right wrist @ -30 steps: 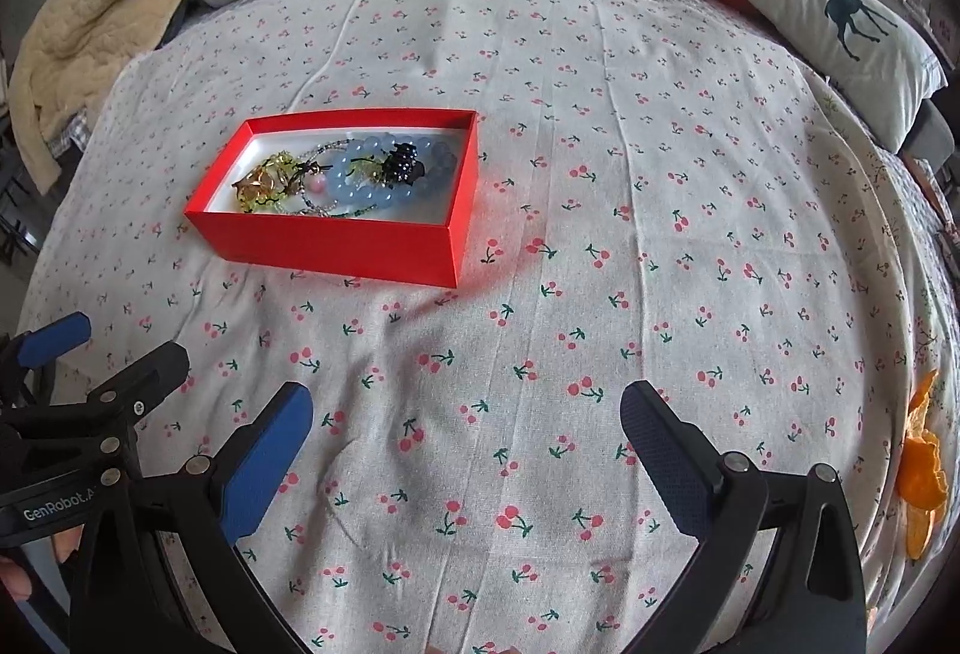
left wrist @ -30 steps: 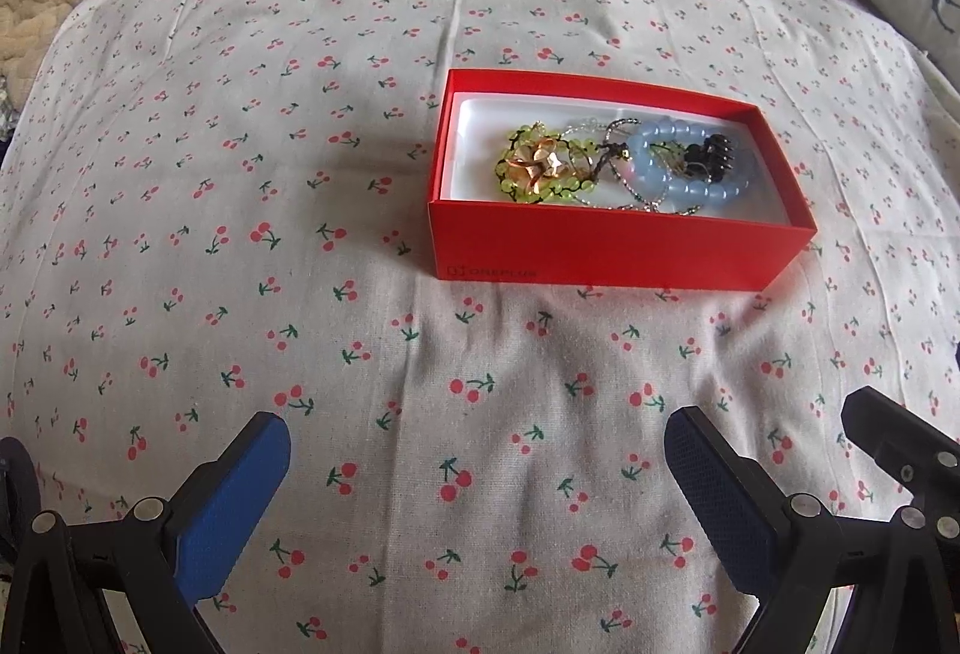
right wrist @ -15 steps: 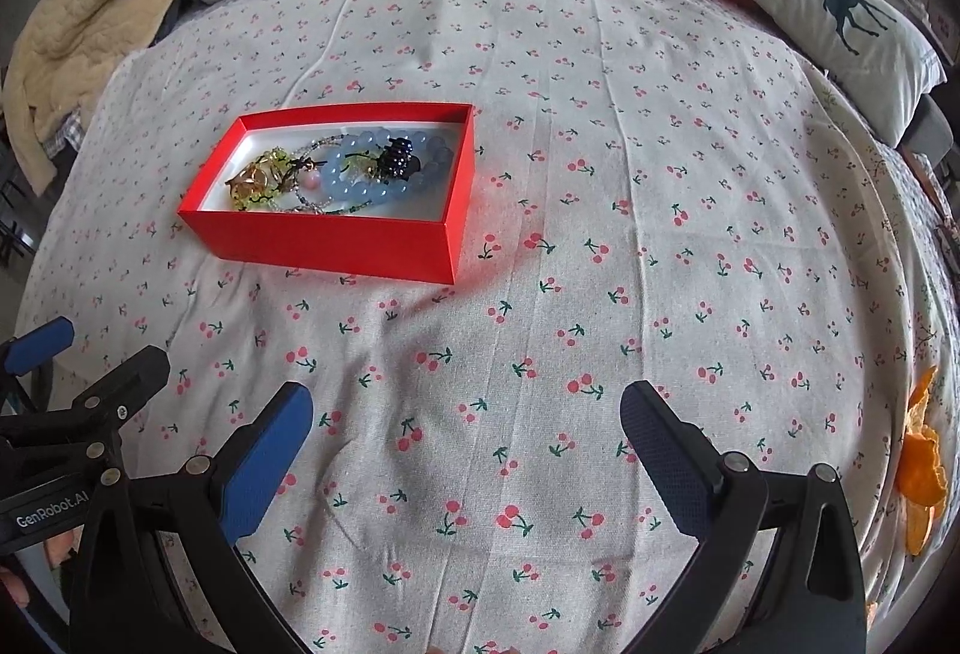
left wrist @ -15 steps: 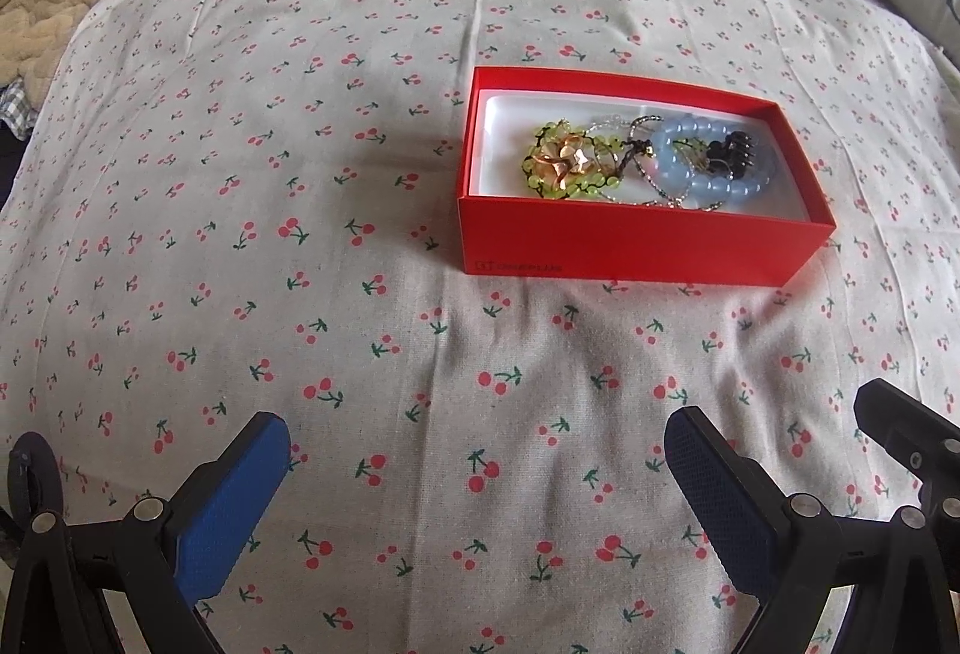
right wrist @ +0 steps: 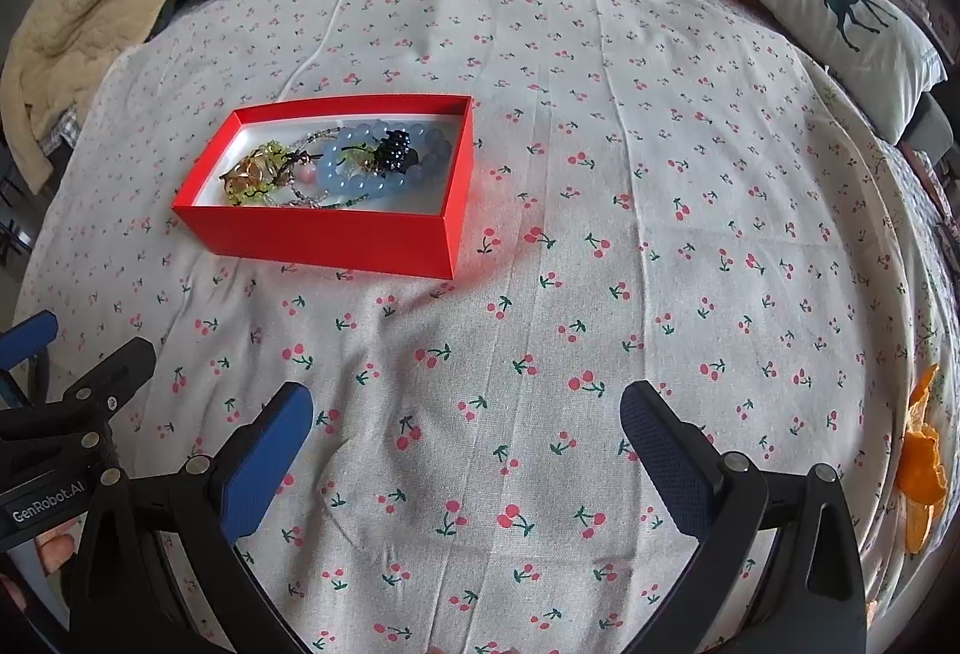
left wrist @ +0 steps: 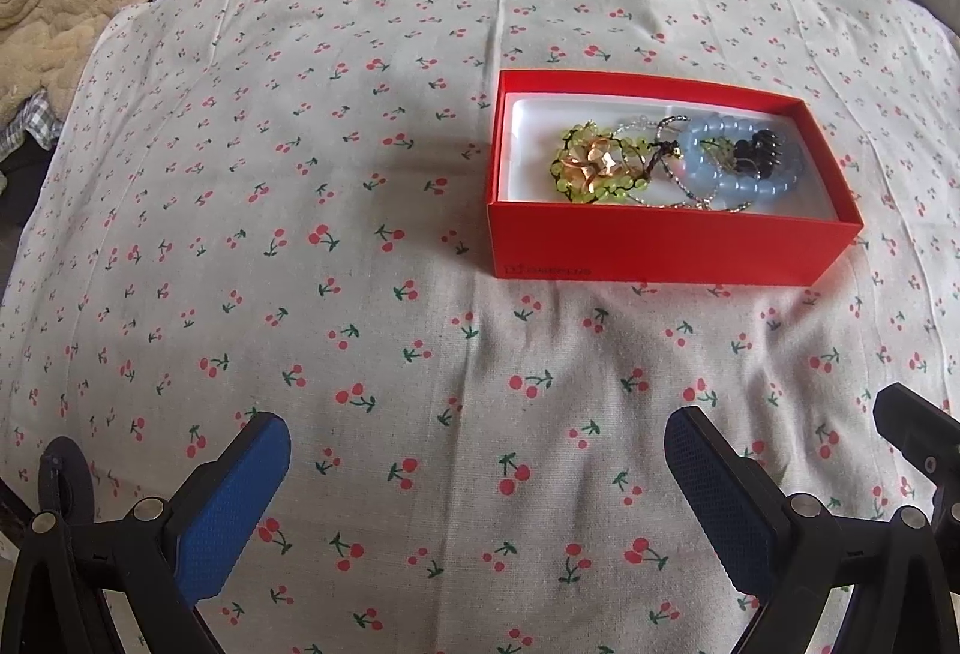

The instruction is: Organize jewelry

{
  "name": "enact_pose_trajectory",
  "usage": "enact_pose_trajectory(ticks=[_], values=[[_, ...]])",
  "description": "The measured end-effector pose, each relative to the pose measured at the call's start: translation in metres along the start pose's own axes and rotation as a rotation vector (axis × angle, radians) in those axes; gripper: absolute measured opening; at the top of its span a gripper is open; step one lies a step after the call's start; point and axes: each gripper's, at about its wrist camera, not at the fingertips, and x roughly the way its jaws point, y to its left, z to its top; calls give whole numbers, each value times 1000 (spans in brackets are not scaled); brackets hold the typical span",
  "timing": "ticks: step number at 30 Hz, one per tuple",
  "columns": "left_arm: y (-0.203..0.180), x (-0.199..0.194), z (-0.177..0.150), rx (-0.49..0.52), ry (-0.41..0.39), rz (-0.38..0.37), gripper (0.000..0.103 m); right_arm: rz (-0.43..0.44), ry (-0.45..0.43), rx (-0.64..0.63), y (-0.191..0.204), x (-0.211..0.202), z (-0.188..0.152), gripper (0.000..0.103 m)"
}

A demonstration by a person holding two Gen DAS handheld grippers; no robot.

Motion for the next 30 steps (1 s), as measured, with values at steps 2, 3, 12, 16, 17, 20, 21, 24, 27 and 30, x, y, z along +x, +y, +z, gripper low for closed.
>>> enact_pose_trajectory(ticks=[2,3,12,16,17,20,21,24,27,30], values=[[0,0,0,1,2,3,102,-1,2,1,0,1,0,103],[0,0,1,0,3,3,102,-1,3,2,0,1,0,103],[0,1,1,4,15,27,102,-6,9,5,-1,2,0,103],[0,2,1,6,25,28,102,-6,10,5,-1,2,0,103],[0,3,1,6,30,24,102,-6,10,5,-1,2,0,103],[-1,3,1,9,34,21,102,-7,12,5,0,2,0,103],[-1,3,1,10,35,23,102,-7,13,5,0,3,0,103],[-1,6,1,9,42,18,102,-11,17,3,0,6,0,103],[-2,7,-1,11,39,23,102,-15,22,6,-1,9,0,103],[-1,13,-3,6,43,0,102,-24,28,9,0,16,-1,103]])
